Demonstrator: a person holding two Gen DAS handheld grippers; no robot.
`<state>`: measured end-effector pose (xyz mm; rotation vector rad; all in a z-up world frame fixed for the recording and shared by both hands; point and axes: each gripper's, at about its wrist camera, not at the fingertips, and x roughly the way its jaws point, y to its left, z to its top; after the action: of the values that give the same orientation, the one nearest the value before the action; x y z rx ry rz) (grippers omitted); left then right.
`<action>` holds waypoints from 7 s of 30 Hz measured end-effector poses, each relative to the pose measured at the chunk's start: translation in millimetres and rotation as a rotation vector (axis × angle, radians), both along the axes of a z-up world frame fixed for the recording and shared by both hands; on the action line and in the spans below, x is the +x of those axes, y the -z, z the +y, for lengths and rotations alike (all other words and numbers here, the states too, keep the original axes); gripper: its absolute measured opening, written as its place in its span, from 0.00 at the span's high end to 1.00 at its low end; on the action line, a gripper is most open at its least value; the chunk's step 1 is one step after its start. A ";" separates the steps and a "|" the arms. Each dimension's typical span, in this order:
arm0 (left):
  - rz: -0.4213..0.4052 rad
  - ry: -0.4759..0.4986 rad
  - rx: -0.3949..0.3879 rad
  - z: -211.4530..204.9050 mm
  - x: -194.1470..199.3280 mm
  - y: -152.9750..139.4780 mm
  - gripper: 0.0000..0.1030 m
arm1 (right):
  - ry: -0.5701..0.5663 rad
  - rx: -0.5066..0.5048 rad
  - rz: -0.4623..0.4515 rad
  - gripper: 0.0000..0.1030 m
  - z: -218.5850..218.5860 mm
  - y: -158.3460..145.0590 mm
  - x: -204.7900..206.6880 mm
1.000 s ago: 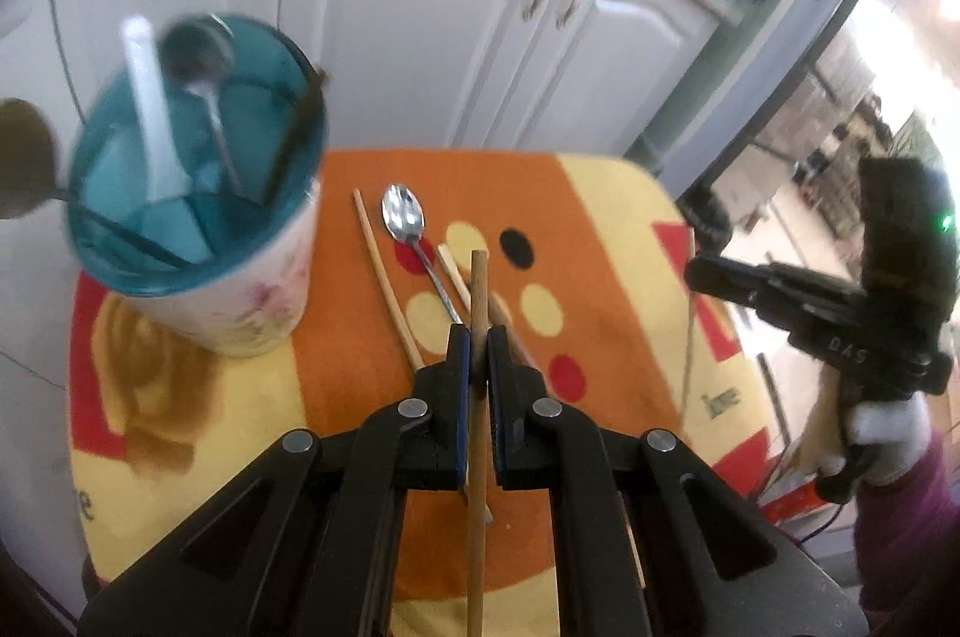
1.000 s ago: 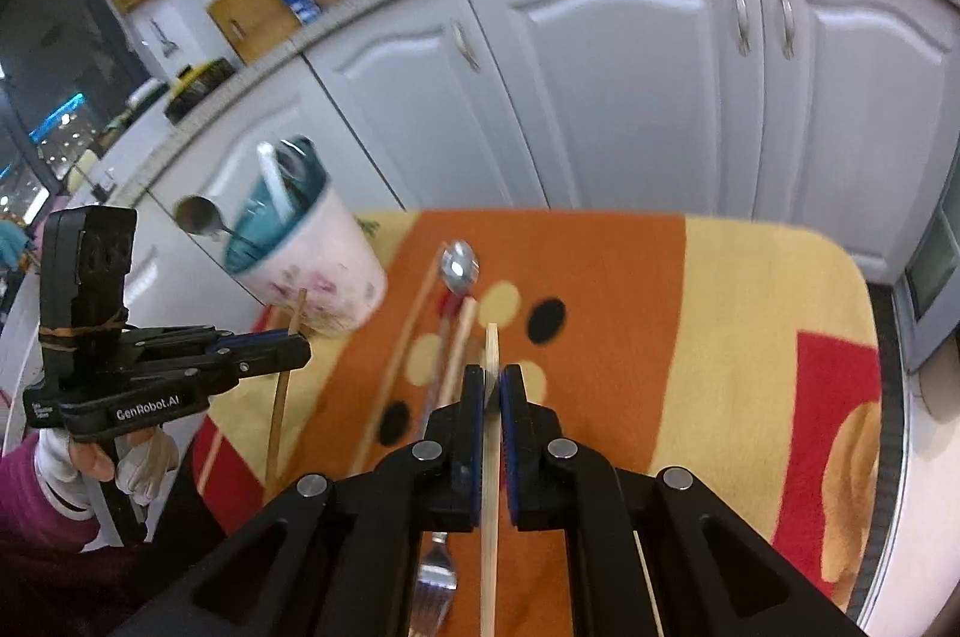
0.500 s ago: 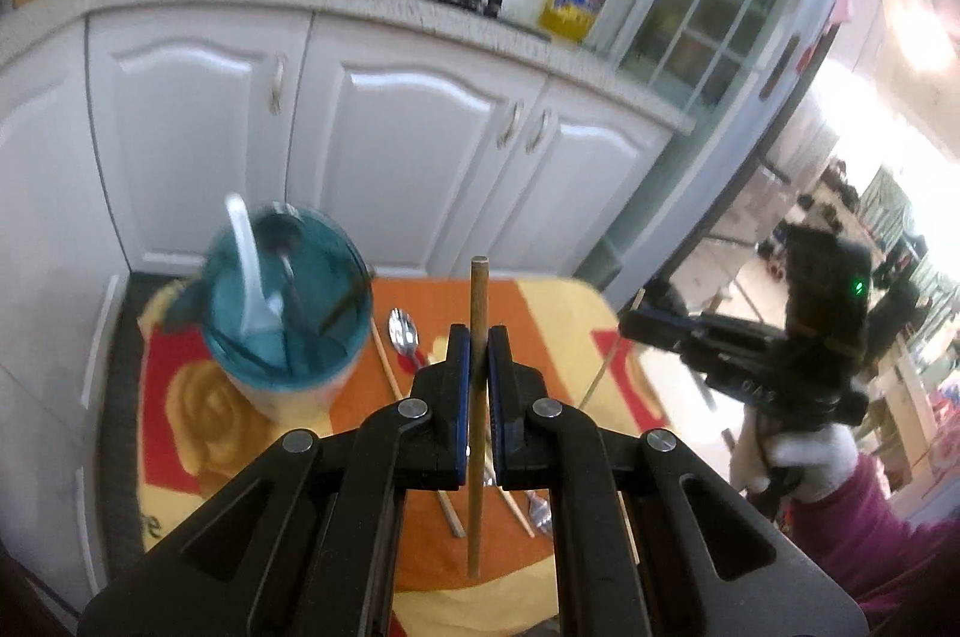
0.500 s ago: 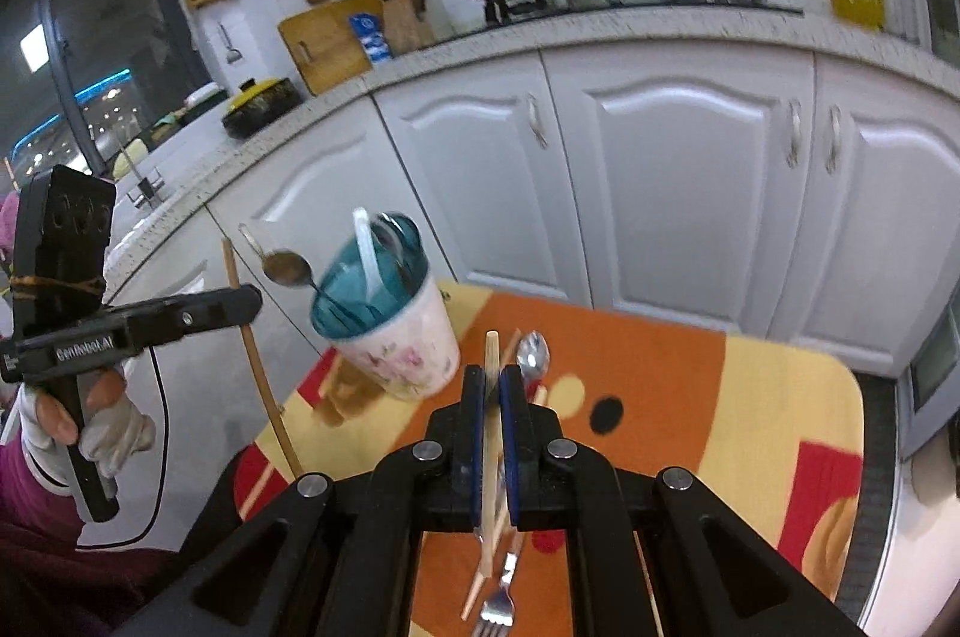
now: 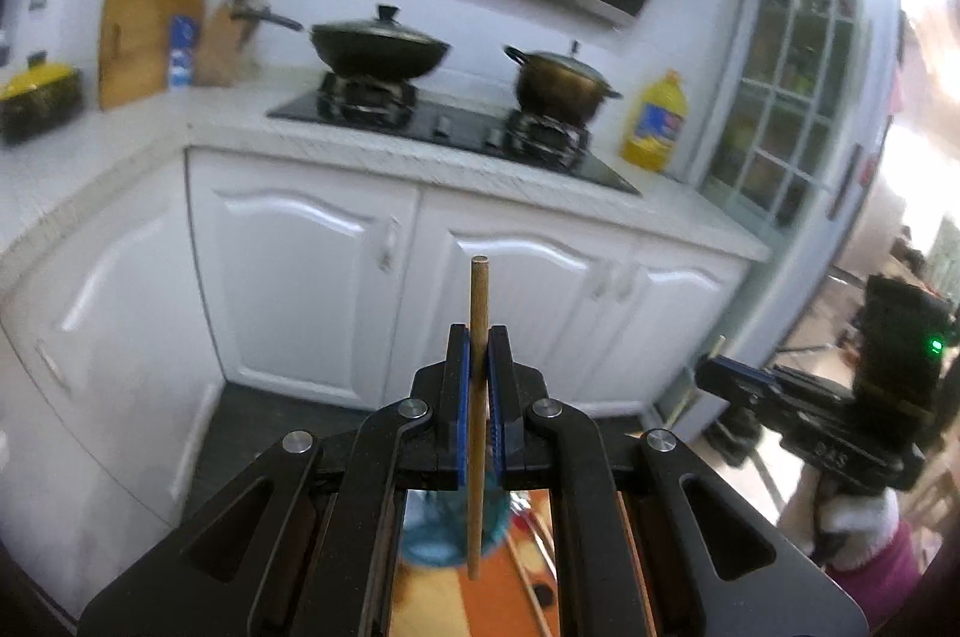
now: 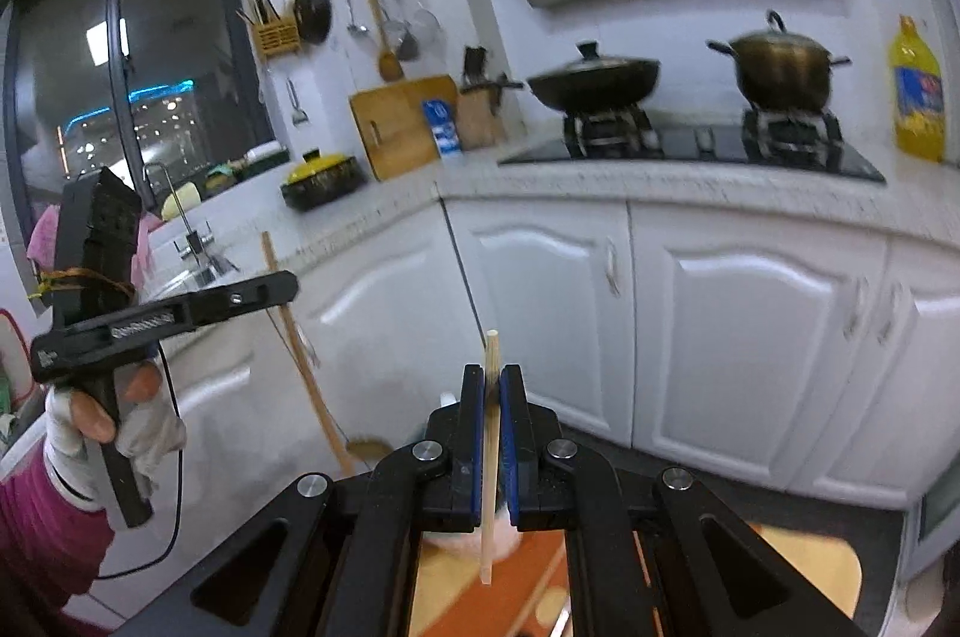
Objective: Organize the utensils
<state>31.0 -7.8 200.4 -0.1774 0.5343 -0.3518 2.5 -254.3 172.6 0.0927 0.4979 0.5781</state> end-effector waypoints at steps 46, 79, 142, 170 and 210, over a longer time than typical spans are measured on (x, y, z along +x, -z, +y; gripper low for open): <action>0.151 -0.071 0.135 -24.2 69.2 106.8 0.96 | -0.053 -0.091 0.263 0.95 70.4 116.8 101.1; 0.109 -0.114 0.238 -64.3 -48.7 100.9 0.61 | 0.121 -0.107 0.246 0.66 14.6 116.3 -11.3; 0.593 0.219 0.240 -144.7 -85.0 291.6 0.94 | 0.237 -0.147 0.620 0.91 -85.0 259.7 -18.4; 0.558 0.158 0.305 -177.4 6.7 291.4 0.78 | 0.216 -0.190 0.601 0.84 -75.9 263.6 20.0; 0.306 0.223 0.065 -107.9 -69.2 154.1 0.96 | 0.087 -0.007 0.270 0.91 -76.1 132.1 -94.7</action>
<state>-38.2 -115.6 46.3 -0.1089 0.8698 -0.5275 -92.2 -330.4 40.5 0.1867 0.7548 0.4811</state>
